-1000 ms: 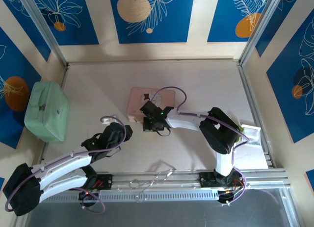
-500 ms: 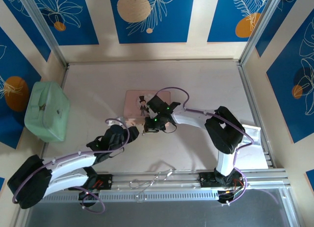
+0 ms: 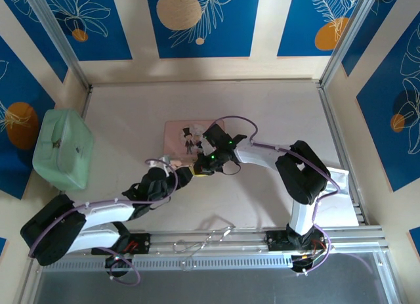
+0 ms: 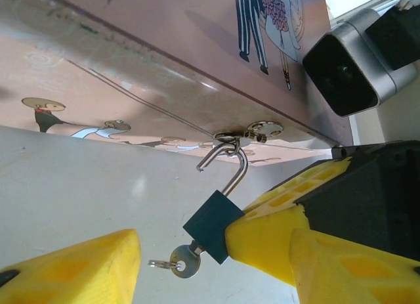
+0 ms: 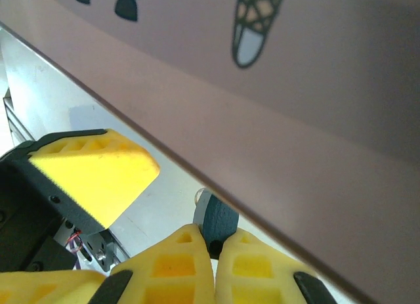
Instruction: Unlock the padlock with the key
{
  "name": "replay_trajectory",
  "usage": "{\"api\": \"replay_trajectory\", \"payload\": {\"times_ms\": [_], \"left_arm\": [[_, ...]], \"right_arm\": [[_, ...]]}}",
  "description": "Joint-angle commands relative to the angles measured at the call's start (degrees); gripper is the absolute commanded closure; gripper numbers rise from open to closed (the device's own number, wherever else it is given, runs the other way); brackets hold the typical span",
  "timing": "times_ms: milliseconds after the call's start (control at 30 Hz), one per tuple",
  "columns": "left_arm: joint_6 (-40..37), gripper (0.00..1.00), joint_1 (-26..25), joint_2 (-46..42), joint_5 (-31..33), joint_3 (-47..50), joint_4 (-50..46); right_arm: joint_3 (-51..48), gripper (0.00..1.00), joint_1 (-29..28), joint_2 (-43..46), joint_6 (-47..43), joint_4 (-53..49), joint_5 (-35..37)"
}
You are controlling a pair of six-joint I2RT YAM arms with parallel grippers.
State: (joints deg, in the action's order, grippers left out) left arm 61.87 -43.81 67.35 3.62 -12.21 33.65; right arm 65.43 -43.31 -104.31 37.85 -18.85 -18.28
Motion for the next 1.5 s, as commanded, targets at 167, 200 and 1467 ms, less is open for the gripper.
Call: {"api": "replay_trajectory", "payload": {"times_ms": [167, 200, 1467], "left_arm": [[2.7, 0.27, 2.2, 2.1, -2.2, 1.6, 5.4], [3.0, 0.27, 2.5, 3.1, -2.8, 1.4, 6.4], [11.6, 0.58, 6.0, 33.4, -11.3, 5.9, 44.0]], "right_arm": [[-2.2, 1.00, -0.2, -1.5, -0.6, -0.6, -7.6], [-2.2, 1.00, 0.0, -1.7, -0.7, -0.5, -7.6], [-7.3, 1.00, 2.0, -1.9, 3.5, 8.0, -10.1]]}}
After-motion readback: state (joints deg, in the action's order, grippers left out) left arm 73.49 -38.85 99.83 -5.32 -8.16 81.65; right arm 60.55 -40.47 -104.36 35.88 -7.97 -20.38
